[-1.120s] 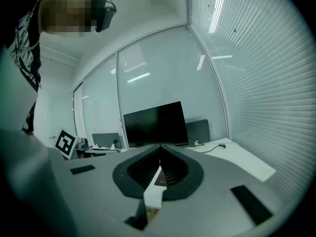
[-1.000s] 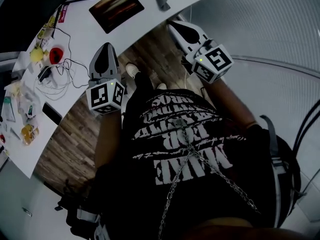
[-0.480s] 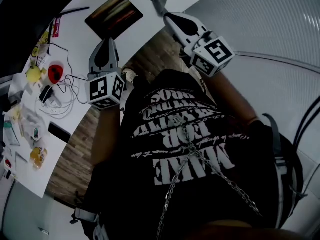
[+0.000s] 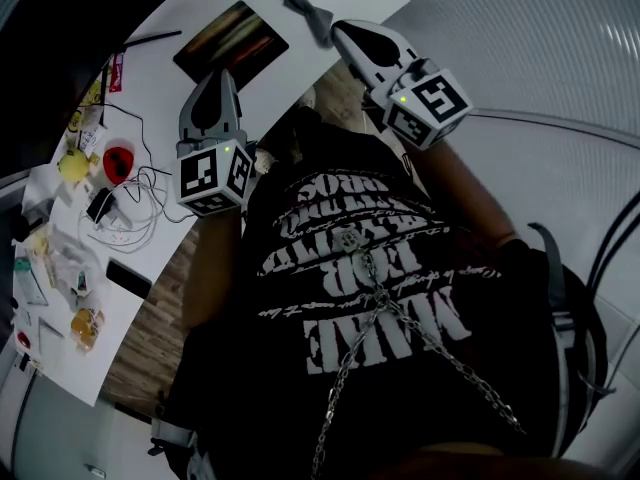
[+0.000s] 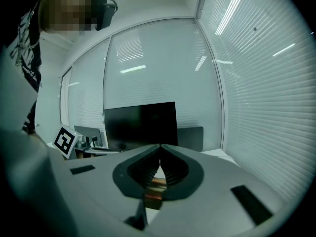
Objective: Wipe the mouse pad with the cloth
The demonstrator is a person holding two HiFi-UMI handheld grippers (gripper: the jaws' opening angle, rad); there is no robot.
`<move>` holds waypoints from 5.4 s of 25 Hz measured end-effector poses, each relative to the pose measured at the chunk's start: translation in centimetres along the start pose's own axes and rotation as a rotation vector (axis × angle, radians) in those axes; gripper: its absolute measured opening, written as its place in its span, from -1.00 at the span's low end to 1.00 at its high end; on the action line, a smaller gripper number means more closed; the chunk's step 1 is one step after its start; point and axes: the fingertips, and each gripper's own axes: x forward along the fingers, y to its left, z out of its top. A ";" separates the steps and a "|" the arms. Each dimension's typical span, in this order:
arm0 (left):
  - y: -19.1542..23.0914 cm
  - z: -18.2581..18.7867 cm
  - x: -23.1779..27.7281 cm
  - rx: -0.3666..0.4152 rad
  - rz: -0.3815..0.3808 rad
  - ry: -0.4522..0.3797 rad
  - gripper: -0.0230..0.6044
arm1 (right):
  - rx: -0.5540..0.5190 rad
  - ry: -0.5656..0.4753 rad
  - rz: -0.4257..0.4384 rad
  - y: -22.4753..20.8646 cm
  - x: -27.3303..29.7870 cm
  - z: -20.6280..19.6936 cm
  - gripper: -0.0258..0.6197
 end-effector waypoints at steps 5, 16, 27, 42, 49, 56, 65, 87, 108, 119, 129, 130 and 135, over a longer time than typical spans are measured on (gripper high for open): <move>1.7 -0.5 1.6 0.002 0.047 0.049 -0.93 | 0.032 0.050 0.029 -2.2 3.0 -1.7 -0.92; 3.8 -8.0 9.2 -0.023 0.168 0.279 -0.93 | 0.102 0.333 0.076 -14.0 10.9 -12.8 -0.91; 4.0 -12.5 16.8 -0.061 0.325 0.390 -0.93 | 0.067 0.730 0.232 -21.0 16.1 -27.5 -0.54; 8.2 -14.5 8.7 -0.163 0.493 0.412 -0.93 | -0.054 0.632 0.635 -5.2 20.6 -22.8 -0.87; 10.7 -12.1 1.8 -0.146 0.564 0.370 -0.93 | -0.210 0.752 0.716 7.8 29.4 -28.3 -0.87; 12.9 -12.3 -0.6 -0.155 0.532 0.365 -0.93 | -0.230 0.818 0.491 -0.6 29.5 -31.3 -0.87; 12.9 -10.3 -1.4 -0.115 0.470 0.314 -0.93 | -0.086 0.840 0.251 -9.8 25.5 -29.9 -0.86; 14.2 -9.2 -4.6 -0.054 0.420 0.310 -0.93 | 0.067 0.876 0.179 -8.8 21.3 -31.8 -0.87; 12.2 -9.1 0.3 -0.012 0.387 0.345 -0.93 | -0.043 0.839 0.449 -0.9 19.3 -33.8 -0.87; 8.9 -7.9 11.5 -0.051 0.367 0.300 -0.93 | -0.096 0.889 0.374 -15.0 17.1 -33.3 -0.87; 6.7 -6.8 12.2 -0.052 0.441 0.290 -0.93 | 0.046 0.739 0.583 -16.0 15.4 -28.9 -0.43; 7.0 -6.0 11.4 -0.043 0.463 0.271 -0.93 | 0.051 0.696 0.589 -15.8 15.3 -27.5 -0.43; 7.1 -0.6 8.9 0.009 0.548 0.109 -0.93 | 0.062 0.268 0.746 -12.1 13.9 -13.3 -0.48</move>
